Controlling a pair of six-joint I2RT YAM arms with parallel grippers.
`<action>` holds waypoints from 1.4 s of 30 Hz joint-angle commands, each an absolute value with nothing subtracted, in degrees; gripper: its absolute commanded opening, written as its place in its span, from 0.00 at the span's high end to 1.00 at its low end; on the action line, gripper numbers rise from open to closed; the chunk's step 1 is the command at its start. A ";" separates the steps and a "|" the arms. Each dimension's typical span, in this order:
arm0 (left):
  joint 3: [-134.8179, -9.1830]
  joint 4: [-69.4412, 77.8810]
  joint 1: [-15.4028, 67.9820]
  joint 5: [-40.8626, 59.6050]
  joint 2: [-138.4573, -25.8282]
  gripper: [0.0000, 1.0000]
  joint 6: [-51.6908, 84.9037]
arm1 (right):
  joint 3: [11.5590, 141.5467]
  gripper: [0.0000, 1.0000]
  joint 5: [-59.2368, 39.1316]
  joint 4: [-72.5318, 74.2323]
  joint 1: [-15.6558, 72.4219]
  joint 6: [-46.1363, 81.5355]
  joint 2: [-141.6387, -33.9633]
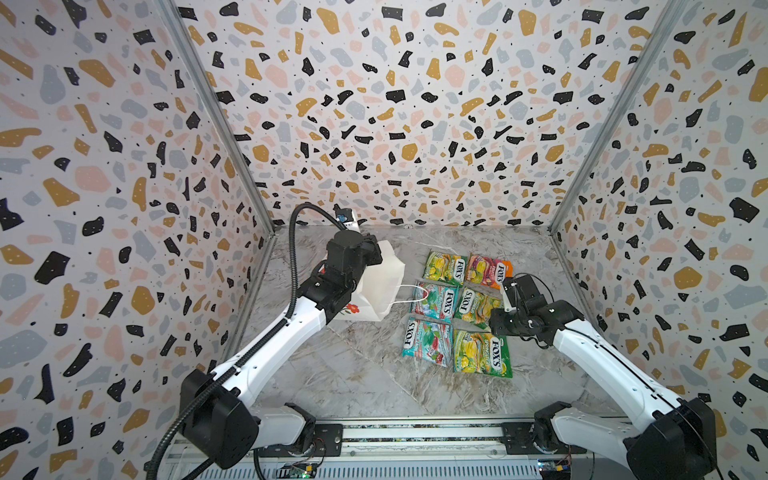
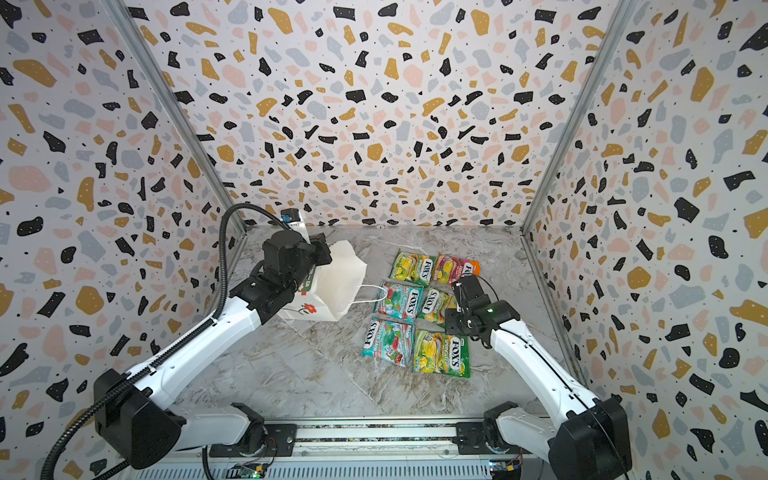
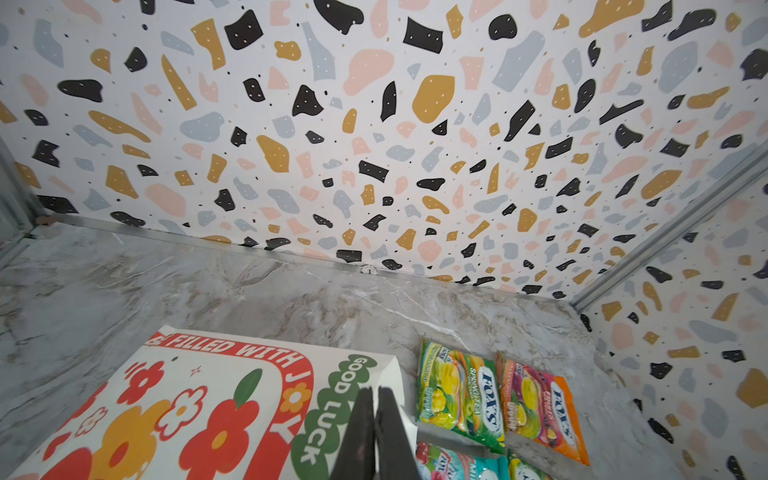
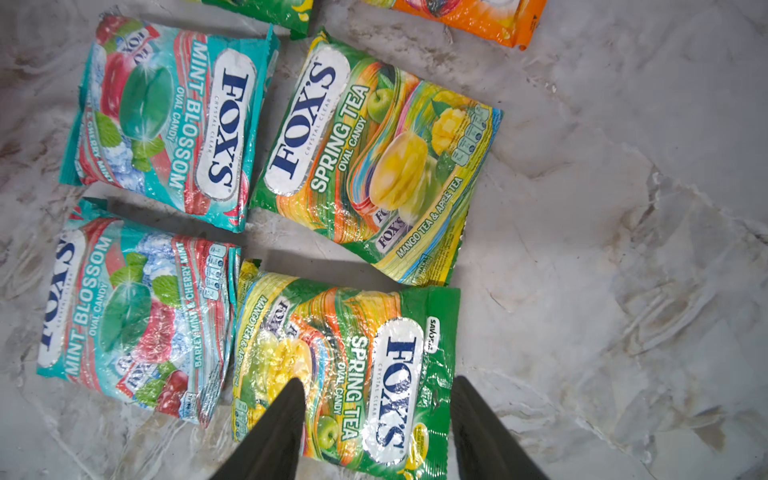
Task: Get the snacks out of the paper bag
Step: 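Set the empty paper bag upright on the table with the left gripper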
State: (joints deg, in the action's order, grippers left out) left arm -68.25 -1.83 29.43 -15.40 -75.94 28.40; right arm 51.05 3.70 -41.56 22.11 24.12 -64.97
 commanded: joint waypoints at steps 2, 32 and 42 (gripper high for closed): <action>-71.79 -1.19 29.45 -8.80 -76.62 1.00 35.53 | 50.30 0.42 2.31 -40.36 20.51 23.04 -64.69; -70.48 11.81 29.27 10.42 -77.45 1.00 59.75 | 48.70 0.42 0.88 -39.37 18.55 21.89 -63.91; -64.41 10.21 23.64 10.08 -78.78 1.00 53.71 | 48.23 0.42 0.34 -39.29 18.57 21.82 -63.64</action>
State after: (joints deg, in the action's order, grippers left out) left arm -66.74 7.75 25.78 8.73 -77.65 56.12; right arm 48.51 0.60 -38.94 18.72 22.41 -65.17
